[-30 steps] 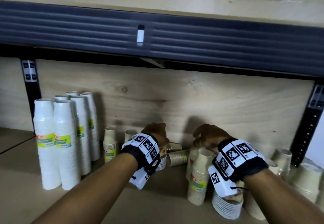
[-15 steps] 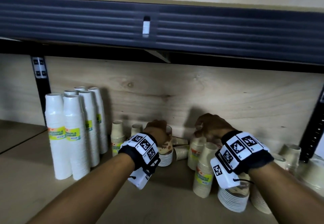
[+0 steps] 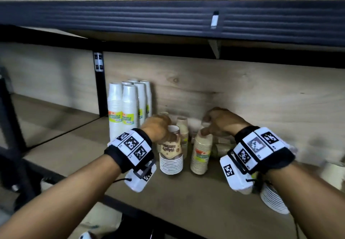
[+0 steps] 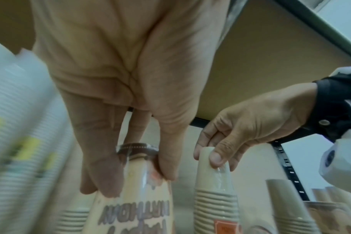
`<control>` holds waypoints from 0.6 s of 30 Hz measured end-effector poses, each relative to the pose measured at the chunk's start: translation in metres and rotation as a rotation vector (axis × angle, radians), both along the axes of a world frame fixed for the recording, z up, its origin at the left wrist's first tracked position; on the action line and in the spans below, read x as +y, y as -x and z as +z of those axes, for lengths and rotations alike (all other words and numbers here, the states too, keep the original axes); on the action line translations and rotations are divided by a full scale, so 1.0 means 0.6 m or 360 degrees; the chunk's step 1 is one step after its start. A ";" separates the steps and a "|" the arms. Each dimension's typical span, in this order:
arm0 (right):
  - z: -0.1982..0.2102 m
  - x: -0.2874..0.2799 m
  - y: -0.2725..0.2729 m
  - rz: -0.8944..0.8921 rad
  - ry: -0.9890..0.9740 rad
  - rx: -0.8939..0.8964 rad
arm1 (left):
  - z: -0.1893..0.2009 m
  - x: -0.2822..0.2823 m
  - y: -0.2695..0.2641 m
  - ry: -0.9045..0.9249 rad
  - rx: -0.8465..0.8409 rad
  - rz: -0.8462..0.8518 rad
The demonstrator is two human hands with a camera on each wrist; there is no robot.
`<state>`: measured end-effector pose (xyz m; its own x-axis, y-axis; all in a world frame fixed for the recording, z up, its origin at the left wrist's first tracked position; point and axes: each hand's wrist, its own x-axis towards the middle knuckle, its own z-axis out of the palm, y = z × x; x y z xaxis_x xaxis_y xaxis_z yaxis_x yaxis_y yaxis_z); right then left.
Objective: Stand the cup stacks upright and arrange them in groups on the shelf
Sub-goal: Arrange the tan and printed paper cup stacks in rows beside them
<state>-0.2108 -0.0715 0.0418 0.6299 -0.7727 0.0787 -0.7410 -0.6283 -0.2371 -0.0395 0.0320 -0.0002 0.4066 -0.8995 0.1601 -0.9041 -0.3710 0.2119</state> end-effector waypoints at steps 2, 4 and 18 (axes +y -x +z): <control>-0.001 0.023 -0.030 0.0054 0.0008 0.0010 | 0.000 0.034 -0.028 0.0006 0.0037 0.0120; -0.005 0.042 -0.061 0.0123 0.0039 0.0036 | 0.003 0.068 -0.048 0.0011 0.0043 0.0228; -0.038 0.116 -0.208 0.0437 -0.0065 -0.0004 | -0.014 0.176 -0.130 0.0015 0.0043 0.0525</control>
<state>-0.0860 -0.0021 0.0192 0.8161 -0.5755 0.0530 -0.5435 -0.7955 -0.2679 0.0386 0.1378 -0.0084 0.6800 -0.7171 0.1531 -0.7296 -0.6408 0.2390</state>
